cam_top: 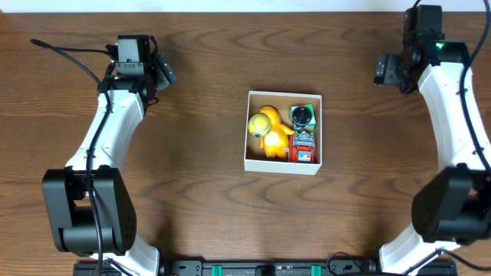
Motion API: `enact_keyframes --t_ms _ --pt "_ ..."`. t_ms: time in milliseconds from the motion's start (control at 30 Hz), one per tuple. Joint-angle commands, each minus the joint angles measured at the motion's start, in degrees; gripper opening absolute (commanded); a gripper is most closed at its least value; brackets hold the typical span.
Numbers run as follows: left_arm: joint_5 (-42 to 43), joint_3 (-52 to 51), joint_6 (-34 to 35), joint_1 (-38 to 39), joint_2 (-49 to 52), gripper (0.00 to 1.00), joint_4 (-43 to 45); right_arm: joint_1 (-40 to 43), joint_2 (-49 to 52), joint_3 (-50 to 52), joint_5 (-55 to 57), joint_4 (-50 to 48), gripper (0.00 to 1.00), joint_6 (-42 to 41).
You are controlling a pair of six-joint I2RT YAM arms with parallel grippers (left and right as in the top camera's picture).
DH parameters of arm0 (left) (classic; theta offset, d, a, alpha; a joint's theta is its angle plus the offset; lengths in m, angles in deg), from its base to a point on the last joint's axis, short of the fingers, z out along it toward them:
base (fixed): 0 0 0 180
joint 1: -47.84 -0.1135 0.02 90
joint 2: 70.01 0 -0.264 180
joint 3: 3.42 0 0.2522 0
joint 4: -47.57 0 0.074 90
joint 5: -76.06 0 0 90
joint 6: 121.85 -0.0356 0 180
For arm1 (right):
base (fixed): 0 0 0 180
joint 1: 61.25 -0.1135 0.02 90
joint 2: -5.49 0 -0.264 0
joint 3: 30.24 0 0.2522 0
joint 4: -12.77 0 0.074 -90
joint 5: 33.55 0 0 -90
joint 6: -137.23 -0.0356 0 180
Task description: Pack container
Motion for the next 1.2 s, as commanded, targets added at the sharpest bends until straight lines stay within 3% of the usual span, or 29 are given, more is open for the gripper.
enact_keyframes --t_ms 0,400,567,900,1167 --pt "-0.7 0.3 0.3 -0.1 -1.2 0.98 -0.2 -0.2 -8.5 -0.9 -3.9 -2.9 0.99 -0.9" --pt "-0.7 0.3 0.3 -0.1 -1.2 0.98 -0.1 -3.1 -37.5 6.9 -4.8 -5.3 0.99 -1.9" --pt "-0.7 0.3 0.3 -0.1 -1.2 0.98 -0.1 -3.2 -51.8 22.4 -5.0 -12.4 0.99 -1.9" --pt "-0.7 0.3 0.3 -0.1 -1.2 0.98 -0.1 -3.1 -78.1 60.5 -5.4 -36.8 0.99 -1.9" --pt "-0.7 0.3 0.3 -0.1 -1.2 0.98 -0.1 -3.1 -89.9 76.9 -8.3 -44.8 0.99 -1.7"
